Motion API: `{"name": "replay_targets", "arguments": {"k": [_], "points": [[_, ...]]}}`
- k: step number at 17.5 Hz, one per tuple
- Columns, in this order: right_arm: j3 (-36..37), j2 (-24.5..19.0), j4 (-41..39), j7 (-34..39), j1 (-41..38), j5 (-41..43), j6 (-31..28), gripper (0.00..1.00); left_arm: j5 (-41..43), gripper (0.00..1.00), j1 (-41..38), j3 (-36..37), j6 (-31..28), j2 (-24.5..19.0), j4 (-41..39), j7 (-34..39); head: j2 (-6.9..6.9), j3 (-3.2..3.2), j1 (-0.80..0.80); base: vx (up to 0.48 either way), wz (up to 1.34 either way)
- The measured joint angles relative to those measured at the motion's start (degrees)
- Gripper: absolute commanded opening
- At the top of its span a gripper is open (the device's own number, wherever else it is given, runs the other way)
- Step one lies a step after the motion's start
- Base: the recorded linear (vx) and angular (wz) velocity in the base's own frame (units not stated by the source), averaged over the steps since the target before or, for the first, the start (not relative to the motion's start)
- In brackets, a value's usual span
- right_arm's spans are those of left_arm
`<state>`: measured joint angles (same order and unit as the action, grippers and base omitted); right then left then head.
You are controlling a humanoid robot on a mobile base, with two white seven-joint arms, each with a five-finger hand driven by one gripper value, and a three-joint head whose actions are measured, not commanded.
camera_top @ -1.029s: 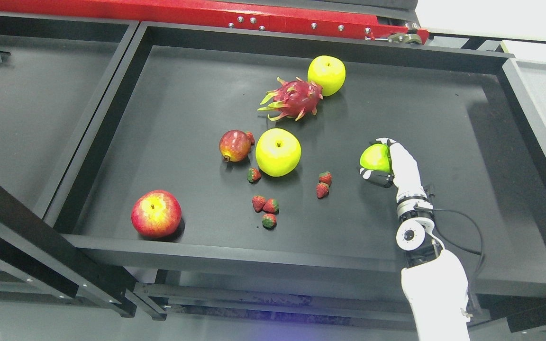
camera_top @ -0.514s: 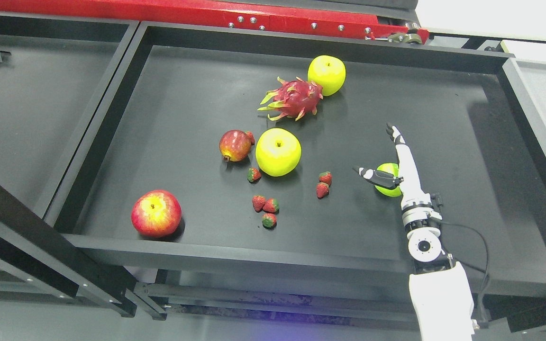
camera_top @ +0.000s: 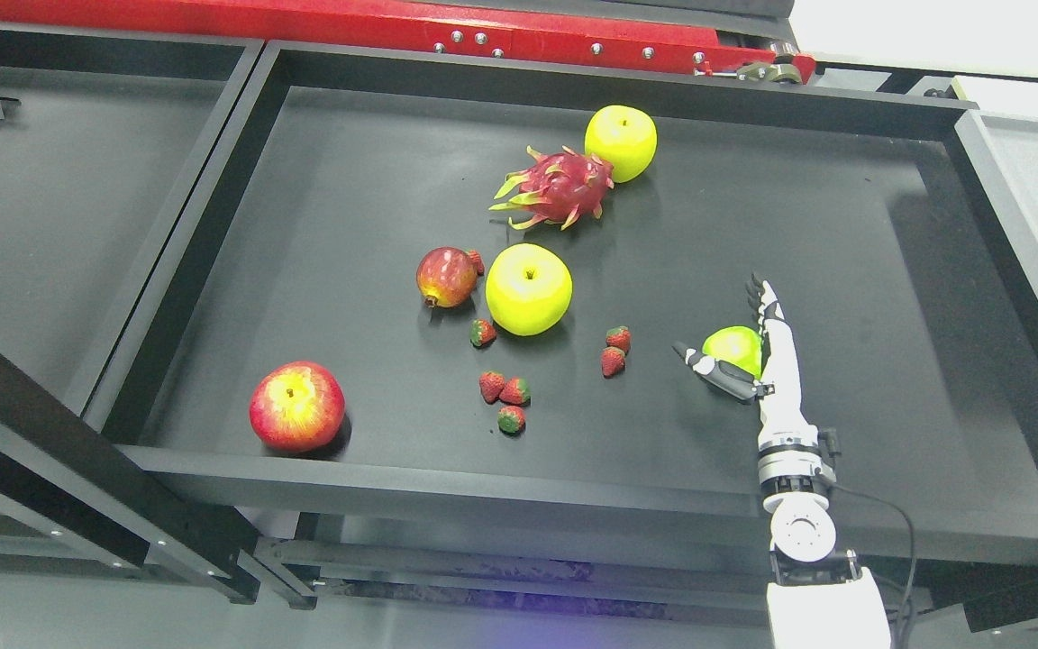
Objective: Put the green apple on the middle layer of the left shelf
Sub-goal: 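Open the right hand to release the apple and withdraw slightly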
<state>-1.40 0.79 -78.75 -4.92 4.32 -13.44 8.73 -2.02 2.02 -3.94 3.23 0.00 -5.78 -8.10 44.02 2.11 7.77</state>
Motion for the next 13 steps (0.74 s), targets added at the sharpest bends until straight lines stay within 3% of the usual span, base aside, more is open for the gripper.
{"name": "replay_targets", "arguments": {"k": [13], "points": [[-3.3,-0.6,-10.1,-2.5,-7.9,5.3,-2.7,1.0,0.0,1.0,0.0,0.0,0.0,0.0,0.0,0.0,-0.01,0.0,0.0,0.0,0.0]]}}
